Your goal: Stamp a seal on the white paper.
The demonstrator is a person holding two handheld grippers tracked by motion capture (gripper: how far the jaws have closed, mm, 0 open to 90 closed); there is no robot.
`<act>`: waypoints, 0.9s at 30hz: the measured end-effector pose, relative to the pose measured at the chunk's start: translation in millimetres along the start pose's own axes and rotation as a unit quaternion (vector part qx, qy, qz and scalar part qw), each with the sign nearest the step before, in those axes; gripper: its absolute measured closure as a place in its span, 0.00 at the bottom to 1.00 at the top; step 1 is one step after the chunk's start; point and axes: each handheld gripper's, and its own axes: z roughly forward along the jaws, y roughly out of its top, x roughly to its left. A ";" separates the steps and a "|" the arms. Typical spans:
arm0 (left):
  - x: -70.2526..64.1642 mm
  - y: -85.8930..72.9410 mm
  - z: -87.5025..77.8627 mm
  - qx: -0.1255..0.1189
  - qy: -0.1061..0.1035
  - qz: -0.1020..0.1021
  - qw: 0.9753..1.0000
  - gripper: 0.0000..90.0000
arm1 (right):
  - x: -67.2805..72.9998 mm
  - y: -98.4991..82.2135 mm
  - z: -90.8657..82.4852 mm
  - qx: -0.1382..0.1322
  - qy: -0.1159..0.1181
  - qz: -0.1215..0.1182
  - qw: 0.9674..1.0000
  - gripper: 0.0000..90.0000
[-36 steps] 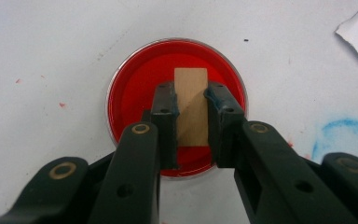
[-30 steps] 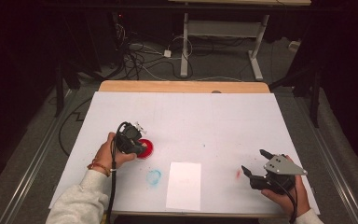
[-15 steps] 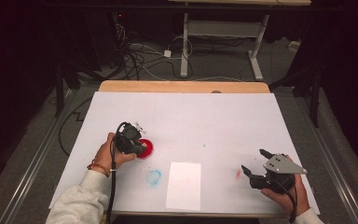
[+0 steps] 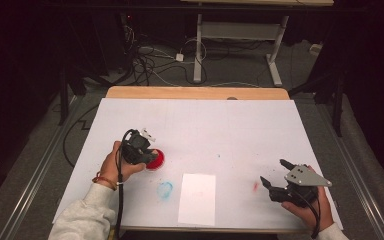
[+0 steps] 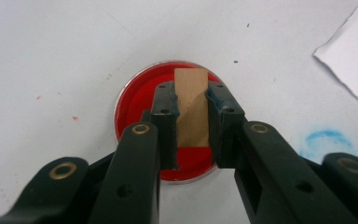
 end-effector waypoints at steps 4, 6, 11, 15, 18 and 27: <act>-0.1 -0.5 -7.9 -0.016 0.004 0.003 1.000 0.82 | 1.6 1.1 -1.3 -0.003 0.000 -0.002 1.000 0.21; -1.0 0.5 -12.6 -0.026 0.004 0.007 1.000 0.82 | 2.2 -0.3 -1.6 0.000 0.001 -0.006 1.000 0.21; -7.0 2.1 -21.6 -0.042 0.008 0.017 0.999 0.82 | 2.6 0.1 -4.7 -0.006 -0.003 -0.004 1.000 0.21; -10.8 1.3 -29.1 -0.054 0.011 0.023 0.998 0.82 | 3.9 0.2 -4.3 -0.004 -0.003 -0.006 1.000 0.21; -12.7 0.8 -33.8 -0.063 0.009 0.025 0.998 0.82 | 4.5 0.7 -4.1 -0.005 -0.005 -0.007 1.000 0.21; -23.6 3.6 -40.2 -0.079 -0.007 0.041 0.996 0.82 | 4.4 0.5 -4.6 -0.004 -0.005 -0.008 1.000 0.21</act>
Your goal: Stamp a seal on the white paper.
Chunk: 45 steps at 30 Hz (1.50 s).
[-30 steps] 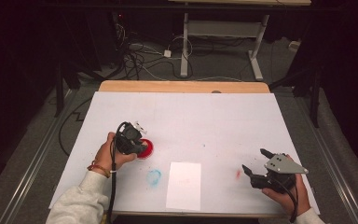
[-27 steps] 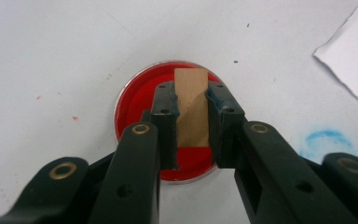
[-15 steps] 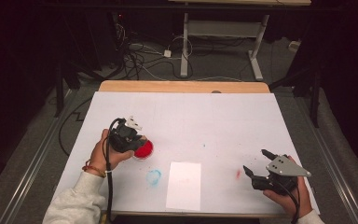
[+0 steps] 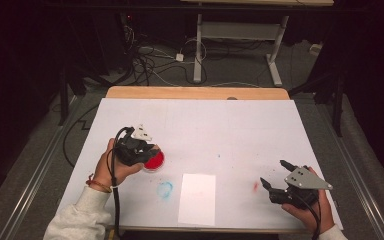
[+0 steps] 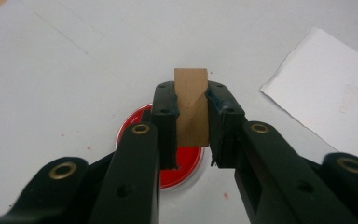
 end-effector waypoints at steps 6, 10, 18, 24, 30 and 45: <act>-16.4 6.0 5.2 -0.001 -0.014 0.027 1.000 0.82 | -0.2 0.5 -0.8 -0.006 -0.005 0.002 1.000 0.21; -28.8 10.7 9.1 -0.002 -0.019 0.045 0.999 0.82 | 0.9 0.1 0.3 -0.001 -0.003 -0.001 1.000 0.21; -51.5 17.9 21.6 0.007 -0.038 0.079 0.996 0.82 | 1.5 -0.4 1.0 0.002 0.001 -0.001 1.000 0.21; -67.9 19.5 30.5 0.013 -0.068 0.103 0.992 0.82 | 2.1 -0.6 1.3 0.004 0.002 -0.003 1.000 0.21; -85.7 21.9 41.3 0.025 -0.090 0.129 0.987 0.82 | 2.5 -0.7 1.7 0.005 0.004 -0.004 1.000 0.21; -104.8 17.6 69.4 0.059 -0.116 0.163 0.978 0.82 | 2.8 -1.1 2.2 0.010 0.004 -0.004 1.000 0.21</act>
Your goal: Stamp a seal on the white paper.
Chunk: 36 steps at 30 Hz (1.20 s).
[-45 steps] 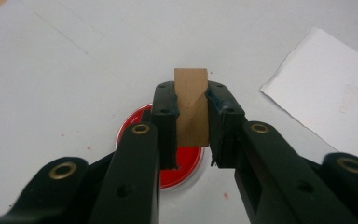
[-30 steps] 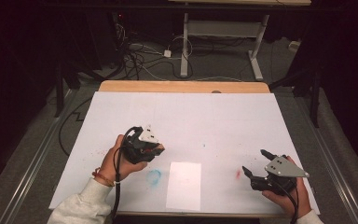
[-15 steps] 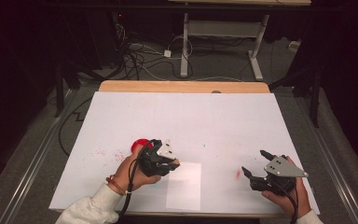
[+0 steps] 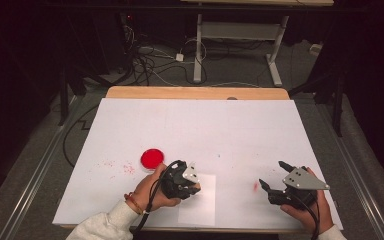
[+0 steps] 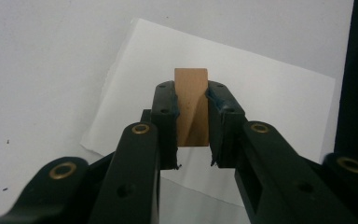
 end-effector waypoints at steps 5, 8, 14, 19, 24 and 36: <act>-1.9 1.0 7.4 0.008 -0.002 0.010 1.000 0.82 | -0.2 -0.1 0.0 0.001 0.000 0.000 1.000 0.21; -3.0 2.2 13.5 0.016 -0.004 0.014 1.000 0.82 | 0.0 -0.3 0.4 0.002 0.000 -0.001 1.000 0.21; -1.5 2.4 21.3 0.028 -0.014 0.013 0.999 0.82 | 0.3 -0.3 0.7 0.004 0.000 0.000 1.000 0.21; -2.6 4.4 22.7 0.036 -0.010 0.010 0.999 0.82 | 0.4 -0.7 1.0 0.004 -0.002 -0.004 1.000 0.21; 0.7 3.4 23.2 0.033 -0.020 0.002 0.999 0.82 | 0.7 -0.4 0.4 0.003 -0.002 -0.004 1.000 0.21; 3.7 4.2 23.7 0.037 -0.030 -0.003 0.999 0.82 | 0.7 -0.3 0.9 0.004 -0.001 -0.007 1.000 0.21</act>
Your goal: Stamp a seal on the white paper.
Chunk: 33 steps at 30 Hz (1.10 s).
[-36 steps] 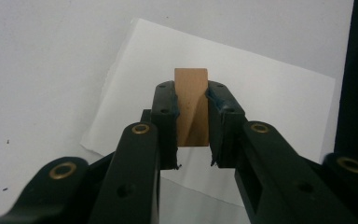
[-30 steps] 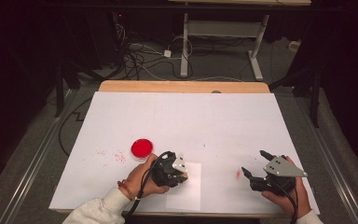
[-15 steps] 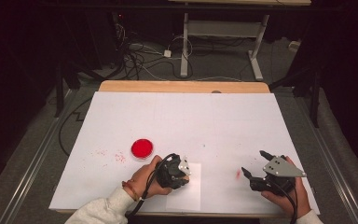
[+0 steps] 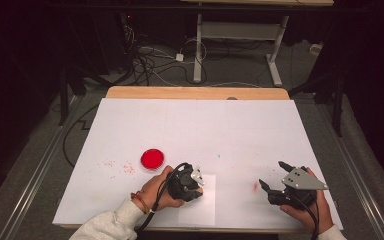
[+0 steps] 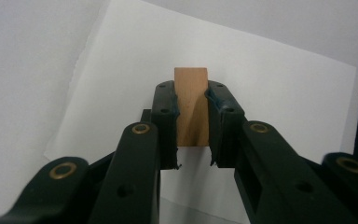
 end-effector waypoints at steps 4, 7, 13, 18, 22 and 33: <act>-2.0 0.8 0.3 0.002 0.006 0.002 1.000 0.82 | 0.0 -0.1 0.1 0.000 0.000 -0.002 1.000 0.21; -1.2 0.5 0.3 0.001 0.003 -0.002 1.000 0.82 | 0.0 -0.2 0.2 0.001 0.001 -0.002 1.000 0.21; 0.1 -0.1 0.4 0.000 -0.001 -0.005 1.000 0.82 | 0.4 0.0 0.4 0.001 0.000 -0.003 1.000 0.21; 0.5 -0.4 0.5 -0.001 -0.003 -0.006 1.000 0.82 | 0.6 0.3 0.1 0.000 -0.003 -0.003 1.000 0.21; 2.0 -0.9 0.7 -0.003 -0.008 -0.008 1.000 0.82 | 0.1 0.3 -0.2 -0.001 -0.002 -0.001 1.000 0.21; 2.8 -1.3 1.0 -0.004 -0.011 -0.010 1.000 0.82 | 0.7 0.4 -0.2 0.000 -0.002 -0.002 1.000 0.21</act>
